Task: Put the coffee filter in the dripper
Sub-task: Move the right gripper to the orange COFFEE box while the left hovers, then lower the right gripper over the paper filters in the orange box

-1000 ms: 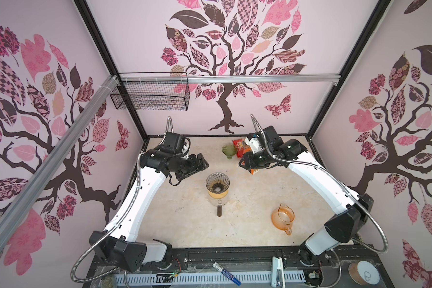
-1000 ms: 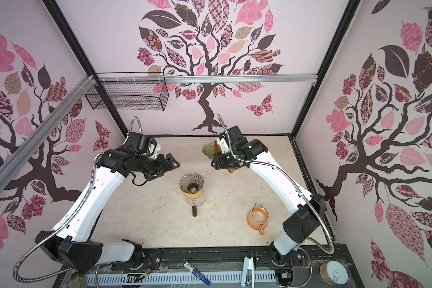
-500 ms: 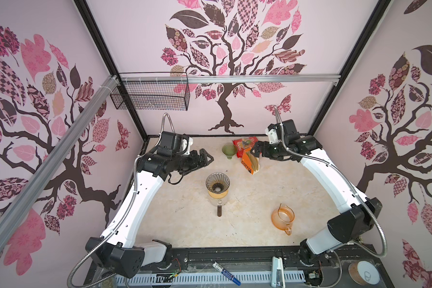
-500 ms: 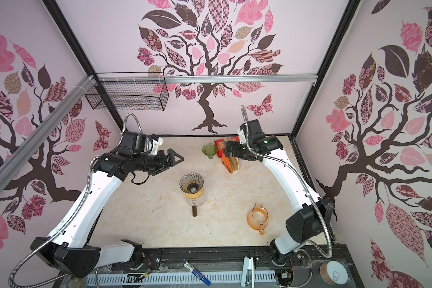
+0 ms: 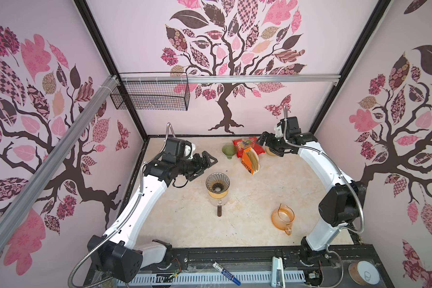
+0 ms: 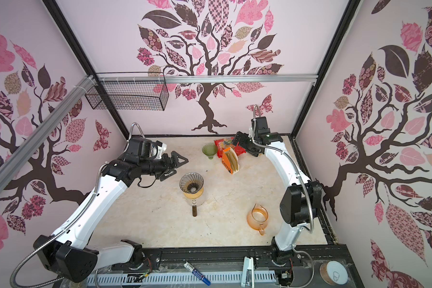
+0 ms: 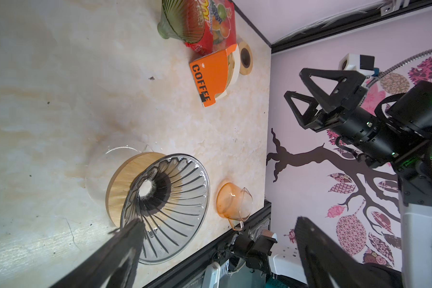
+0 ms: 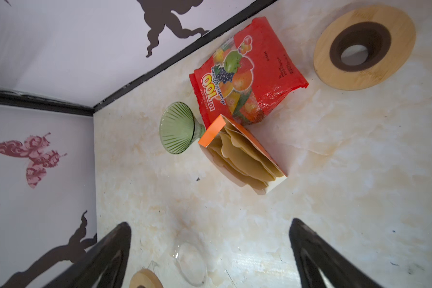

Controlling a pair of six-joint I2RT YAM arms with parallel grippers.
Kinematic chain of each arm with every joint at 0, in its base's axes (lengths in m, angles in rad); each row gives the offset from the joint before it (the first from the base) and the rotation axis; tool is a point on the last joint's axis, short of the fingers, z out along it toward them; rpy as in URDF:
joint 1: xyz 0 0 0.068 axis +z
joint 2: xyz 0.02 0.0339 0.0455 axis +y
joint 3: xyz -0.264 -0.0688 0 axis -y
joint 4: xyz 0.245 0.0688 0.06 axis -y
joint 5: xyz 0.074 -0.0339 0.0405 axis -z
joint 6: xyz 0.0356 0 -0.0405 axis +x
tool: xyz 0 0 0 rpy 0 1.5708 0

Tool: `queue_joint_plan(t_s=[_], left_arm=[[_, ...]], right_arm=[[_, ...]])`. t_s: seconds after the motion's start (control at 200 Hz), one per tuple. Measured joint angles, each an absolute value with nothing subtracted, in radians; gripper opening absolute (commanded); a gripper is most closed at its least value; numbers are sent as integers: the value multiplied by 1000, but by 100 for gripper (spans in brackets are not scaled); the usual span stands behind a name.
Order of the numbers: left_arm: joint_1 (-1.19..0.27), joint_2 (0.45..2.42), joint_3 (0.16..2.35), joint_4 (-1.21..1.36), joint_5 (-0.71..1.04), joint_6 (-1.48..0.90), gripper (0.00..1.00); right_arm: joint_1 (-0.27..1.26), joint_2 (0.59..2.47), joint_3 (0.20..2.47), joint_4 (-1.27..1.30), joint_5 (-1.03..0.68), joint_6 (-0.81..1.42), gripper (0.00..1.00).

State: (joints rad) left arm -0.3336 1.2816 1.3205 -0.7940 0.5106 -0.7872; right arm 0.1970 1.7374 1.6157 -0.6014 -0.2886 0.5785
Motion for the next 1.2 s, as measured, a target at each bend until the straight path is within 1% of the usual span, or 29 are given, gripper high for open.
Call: queue_joint_plan(t_s=[0.105,0.195,0.37,0.535,0.645,0.69,0.75,0.8,0.98,1.2], left_arm=[[-341,1299,1325,-821,494,-759,97],[-357,1309,1325,-851,472,-712,97],[-406,1303,1319,-926,450,-601,97],[-420,1233,1279,-941,450,-544,97],[-420,1222,1280,-950,449,-501,97],[-420,1226,1280,-953,444,-482,97],[-420,1235,1282,-957,429,-456,97],[-419,1251,1291,-965,416,-438,97],[-419,1317,1337,-974,407,-399,97],[-412,1317,1352,-994,405,-364,97]], right_arm=[[181,1740,1491,-506,-310,624,100],[169,1745,1439,-453,-327,640,100],[147,1779,1433,-327,-342,628,100],[142,1847,1433,-225,-397,625,100],[142,1868,1433,-214,-378,624,100],[142,1869,1433,-214,-363,624,98],[136,1869,1432,-213,-350,624,93],[127,1869,1431,-216,-344,630,86],[87,1879,1388,-226,-330,638,49],[77,1949,1380,-270,-331,642,34]])
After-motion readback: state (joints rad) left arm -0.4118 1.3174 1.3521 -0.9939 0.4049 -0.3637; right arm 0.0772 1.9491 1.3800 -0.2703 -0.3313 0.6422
